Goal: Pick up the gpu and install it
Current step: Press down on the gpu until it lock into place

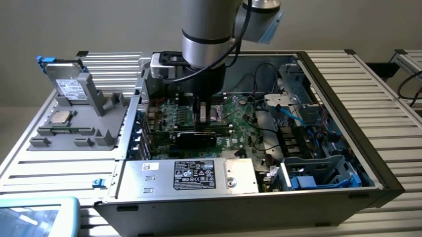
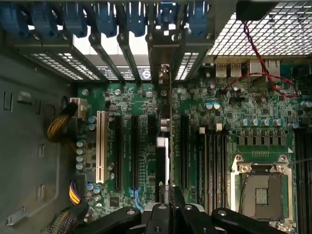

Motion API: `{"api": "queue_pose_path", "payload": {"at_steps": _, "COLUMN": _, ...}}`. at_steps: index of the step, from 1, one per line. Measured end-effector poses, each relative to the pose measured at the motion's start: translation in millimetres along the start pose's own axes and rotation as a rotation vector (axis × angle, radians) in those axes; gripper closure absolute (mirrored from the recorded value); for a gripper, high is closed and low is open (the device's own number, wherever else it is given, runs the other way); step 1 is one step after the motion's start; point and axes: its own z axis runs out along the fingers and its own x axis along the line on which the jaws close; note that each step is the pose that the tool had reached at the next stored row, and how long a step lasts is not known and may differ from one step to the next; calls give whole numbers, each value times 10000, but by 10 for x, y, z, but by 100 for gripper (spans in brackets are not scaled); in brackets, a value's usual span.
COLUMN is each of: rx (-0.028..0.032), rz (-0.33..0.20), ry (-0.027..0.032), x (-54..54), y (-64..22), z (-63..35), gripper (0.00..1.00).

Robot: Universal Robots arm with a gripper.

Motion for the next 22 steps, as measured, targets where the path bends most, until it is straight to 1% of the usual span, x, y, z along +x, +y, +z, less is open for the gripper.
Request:
{"api": "queue_pose_path", "payload": {"at_steps": 2, "rx": 0, "rz": -1, "ry": -2, "x": 0, "y": -23, "z": -1, "gripper": 88}}
{"api": "queue_pose_path", "payload": {"at_steps": 5, "rx": 0, "rz": -32, "ry": -3, "x": 1, "y": -103, "z": 0, "gripper": 88}}
{"api": "queue_pose_path", "payload": {"at_steps": 8, "rx": -3, "rz": -35, "ry": 2, "x": 5, "y": -105, "z": 2, "gripper": 88}}
{"api": "queue_pose_path", "payload": {"at_steps": 11, "rx": -5, "rz": -36, "ry": -13, "x": 20, "y": -107, "z": 39, "gripper": 88}}
{"api": "queue_pose_path", "payload": {"at_steps": 13, "rx": -26, "rz": -36, "ry": -10, "x": 21, "y": -107, "z": 40, "gripper": 88}}
{"api": "queue_pose_path", "payload": {"at_steps": 16, "rx": -35, "rz": -37, "ry": -18, "x": 23, "y": -110, "z": 83, "gripper": 88}}
{"api": "queue_pose_path", "payload": {"at_steps": 19, "rx": -58, "rz": -37, "ry": -19, "x": 23, "y": -110, "z": 85, "gripper": 88}}
{"api": "queue_pose_path", "payload": {"at_steps": 22, "rx": -65, "rz": -36, "ry": -19, "x": 23, "y": -112, "z": 94, "gripper": 88}}
